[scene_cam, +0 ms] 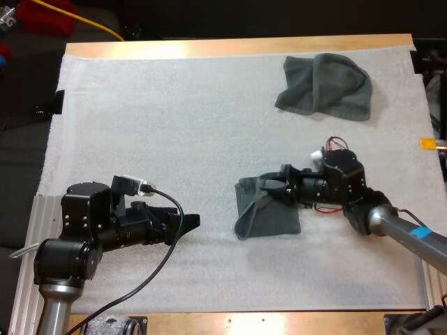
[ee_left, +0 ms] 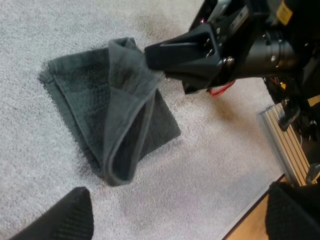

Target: Pick towel from pile, fold and stack

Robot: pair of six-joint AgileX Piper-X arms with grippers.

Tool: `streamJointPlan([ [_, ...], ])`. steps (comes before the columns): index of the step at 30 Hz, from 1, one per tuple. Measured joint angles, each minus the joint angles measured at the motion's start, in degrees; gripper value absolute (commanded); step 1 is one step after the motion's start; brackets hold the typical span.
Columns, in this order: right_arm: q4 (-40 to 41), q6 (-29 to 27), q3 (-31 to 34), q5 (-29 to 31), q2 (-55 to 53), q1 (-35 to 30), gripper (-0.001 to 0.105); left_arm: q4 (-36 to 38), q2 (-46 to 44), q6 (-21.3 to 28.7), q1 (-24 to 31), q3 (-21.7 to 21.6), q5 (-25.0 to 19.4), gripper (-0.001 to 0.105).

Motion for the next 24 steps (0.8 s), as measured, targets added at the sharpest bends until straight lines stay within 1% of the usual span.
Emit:
streamJointPlan([
  [3,-0.8,0.0,0.0,-0.2,1.6,0.9,0.011,0.0,0.0,0.0,0.0,0.0,0.0,0.068],
  [5,-2.4,0.0,0.0,-0.8,2.4,1.4,0.027,0.0,0.0,0.0,0.0,0.0,0.0,0.068],
  [8,-6.3,0.0,0.0,-1.6,2.6,1.8,0.043,0.0,0.0,0.0,0.0,0.0,0.0,0.068],
  [11,-12.3,1.2,0.0,-2.1,2.6,1.8,0.051,0.0,0.0,0.0,0.0,0.0,0.0,0.068],
  [16,-19.1,2.4,0.0,-4.0,2.6,1.8,0.052,0.0,0.0,0.0,0.0,0.0,0.0,0.068],
  [20,-20.0,2.6,0.0,-7.2,2.6,1.8,0.051,0.0,0.0,0.0,0.0,0.0,0.0,0.068],
  [24,-20.0,2.8,0.0,-9.0,2.6,1.8,0.051,0.0,0.0,0.0,0.0,0.0,0.0,0.068],
])
